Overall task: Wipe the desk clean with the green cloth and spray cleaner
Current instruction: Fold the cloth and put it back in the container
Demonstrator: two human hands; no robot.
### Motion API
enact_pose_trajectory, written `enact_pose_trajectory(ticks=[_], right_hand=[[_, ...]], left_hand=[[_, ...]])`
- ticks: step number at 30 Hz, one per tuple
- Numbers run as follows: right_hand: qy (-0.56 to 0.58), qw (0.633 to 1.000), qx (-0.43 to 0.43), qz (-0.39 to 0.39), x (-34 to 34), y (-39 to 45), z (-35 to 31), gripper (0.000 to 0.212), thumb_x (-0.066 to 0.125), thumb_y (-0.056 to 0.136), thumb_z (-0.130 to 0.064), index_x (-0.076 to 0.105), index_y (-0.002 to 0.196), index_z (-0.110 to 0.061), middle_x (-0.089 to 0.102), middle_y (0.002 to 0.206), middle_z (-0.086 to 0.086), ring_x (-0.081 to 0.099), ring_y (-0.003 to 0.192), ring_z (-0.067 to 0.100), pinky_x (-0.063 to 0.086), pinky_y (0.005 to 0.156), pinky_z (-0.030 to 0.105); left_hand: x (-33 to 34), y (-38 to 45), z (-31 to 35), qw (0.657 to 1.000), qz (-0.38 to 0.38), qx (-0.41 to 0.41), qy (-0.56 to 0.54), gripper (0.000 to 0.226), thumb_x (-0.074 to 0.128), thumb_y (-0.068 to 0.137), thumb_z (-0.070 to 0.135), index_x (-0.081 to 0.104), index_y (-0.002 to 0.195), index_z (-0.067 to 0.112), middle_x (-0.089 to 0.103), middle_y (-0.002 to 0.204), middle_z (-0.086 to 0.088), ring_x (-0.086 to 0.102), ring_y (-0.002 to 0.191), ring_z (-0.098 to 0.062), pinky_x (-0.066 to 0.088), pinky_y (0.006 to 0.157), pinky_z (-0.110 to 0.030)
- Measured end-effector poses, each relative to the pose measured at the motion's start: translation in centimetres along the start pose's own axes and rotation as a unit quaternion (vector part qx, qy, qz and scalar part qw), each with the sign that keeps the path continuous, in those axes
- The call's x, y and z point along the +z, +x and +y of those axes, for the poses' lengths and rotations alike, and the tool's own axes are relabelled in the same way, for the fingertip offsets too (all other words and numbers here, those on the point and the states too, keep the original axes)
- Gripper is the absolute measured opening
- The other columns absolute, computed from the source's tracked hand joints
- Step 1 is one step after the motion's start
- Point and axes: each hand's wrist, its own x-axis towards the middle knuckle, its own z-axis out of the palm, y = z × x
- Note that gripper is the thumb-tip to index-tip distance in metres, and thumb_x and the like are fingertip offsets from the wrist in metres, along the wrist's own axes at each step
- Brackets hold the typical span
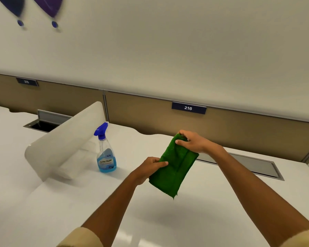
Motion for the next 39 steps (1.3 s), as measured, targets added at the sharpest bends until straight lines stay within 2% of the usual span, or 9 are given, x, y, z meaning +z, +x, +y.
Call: enact_pose_trajectory(ticks=[6, 13, 19, 23, 25, 28, 31, 35, 39], right_hand=[[-0.010, 0.997, -0.073, 0.013, 2.7, 1.4, -1.7, 0.022, 0.062, 0.094, -0.035, 0.056, 0.114, -0.028, 0.057, 0.112, -0.005, 0.059, 0.097, 0.019, 0.056, 0.073, 0.026], [-0.061, 0.986, -0.141, -0.070, 10.3, 3.0, -5.1, 0.039, 0.066, 0.086, -0.050, 0.062, 0.118, -0.028, 0.059, 0.114, -0.007, 0.058, 0.098, 0.015, 0.053, 0.081, 0.023], [-0.061, 0.987, -0.112, -0.102, 15.3, 6.1, -8.3, 0.034, 0.058, 0.093, -0.046, 0.069, 0.114, -0.022, 0.065, 0.109, -0.004, 0.059, 0.091, 0.014, 0.049, 0.077, 0.019], [-0.028, 0.995, -0.087, -0.050, 17.6, 8.4, -10.0, 0.022, 0.065, 0.092, -0.034, 0.070, 0.109, -0.021, 0.066, 0.108, -0.003, 0.058, 0.087, 0.011, 0.047, 0.072, 0.014], [0.000, 0.997, -0.072, -0.012, 18.7, 9.4, -10.7, 0.018, 0.071, 0.088, -0.031, 0.066, 0.105, -0.025, 0.063, 0.109, -0.002, 0.057, 0.092, 0.012, 0.047, 0.073, 0.014], [0.021, 0.999, -0.026, -0.013, 20.1, 10.7, -11.6, 0.041, 0.077, 0.080, -0.041, 0.055, 0.113, -0.033, 0.055, 0.118, -0.006, 0.054, 0.102, 0.012, 0.045, 0.075, 0.014], [0.086, 0.993, 0.049, -0.068, 21.9, 11.8, -13.5, 0.056, 0.077, 0.077, -0.050, 0.051, 0.123, -0.029, 0.056, 0.120, -0.006, 0.060, 0.104, 0.013, 0.053, 0.077, 0.019], [0.224, 0.959, 0.108, -0.138, 25.8, 13.4, -16.2, 0.060, 0.074, 0.082, -0.046, 0.047, 0.130, -0.022, 0.059, 0.123, 0.003, 0.066, 0.104, 0.019, 0.060, 0.081, 0.033], [0.382, 0.907, 0.121, -0.127, 30.0, 15.7, -19.8, 0.051, 0.073, 0.086, -0.030, 0.046, 0.126, -0.012, 0.063, 0.121, 0.011, 0.070, 0.103, 0.024, 0.060, 0.082, 0.038]], left_hand=[[-0.9, 0.7, -0.1, 0.987, 0.088, -0.058, -0.121, 0.015, 0.050, 0.099, 0.027, 0.061, 0.100, 0.017, 0.069, 0.097, -0.006, 0.065, 0.090, -0.021, 0.053, 0.070, -0.032], [-5.9, 0.1, -2.2, 0.945, 0.121, -0.113, -0.280, 0.041, 0.026, 0.106, 0.034, 0.061, 0.098, 0.015, 0.067, 0.104, -0.016, 0.065, 0.084, -0.022, 0.057, 0.056, -0.028], [-11.3, -0.7, -6.3, 0.906, 0.098, -0.117, -0.395, 0.048, 0.046, 0.093, 0.051, 0.066, 0.105, 0.008, 0.074, 0.088, -0.013, 0.072, 0.075, -0.026, 0.058, 0.067, -0.036], [-15.2, -0.9, -8.1, 0.934, 0.029, -0.083, -0.345, 0.033, 0.070, 0.082, 0.037, 0.064, 0.105, 0.014, 0.074, 0.091, -0.010, 0.071, 0.082, -0.022, 0.057, 0.080, -0.037], [-18.1, -1.2, -8.9, 0.943, -0.010, -0.060, -0.327, 0.043, 0.078, 0.075, 0.023, 0.060, 0.113, 0.012, 0.072, 0.095, -0.011, 0.070, 0.088, -0.022, 0.058, 0.079, -0.036], [-23.1, -1.4, -9.7, 0.954, -0.079, -0.048, -0.285, 0.065, 0.079, 0.070, 0.017, 0.054, 0.129, 0.007, 0.066, 0.112, -0.016, 0.066, 0.102, -0.029, 0.057, 0.081, -0.037], [-27.4, -1.7, -10.4, 0.959, -0.124, -0.055, -0.248, 0.063, 0.076, 0.074, 0.012, 0.052, 0.131, 0.003, 0.062, 0.121, -0.019, 0.062, 0.110, -0.032, 0.055, 0.086, -0.040], [-33.1, -2.1, -10.2, 0.968, -0.150, -0.055, -0.194, 0.043, 0.067, 0.081, 0.004, 0.058, 0.123, 0.004, 0.066, 0.115, -0.017, 0.065, 0.105, -0.031, 0.057, 0.082, -0.038], [-39.4, -1.9, -9.9, 0.976, -0.142, -0.061, -0.152, 0.042, 0.070, 0.080, 0.000, 0.059, 0.120, 0.001, 0.067, 0.115, -0.018, 0.065, 0.105, -0.033, 0.057, 0.082, -0.039]])
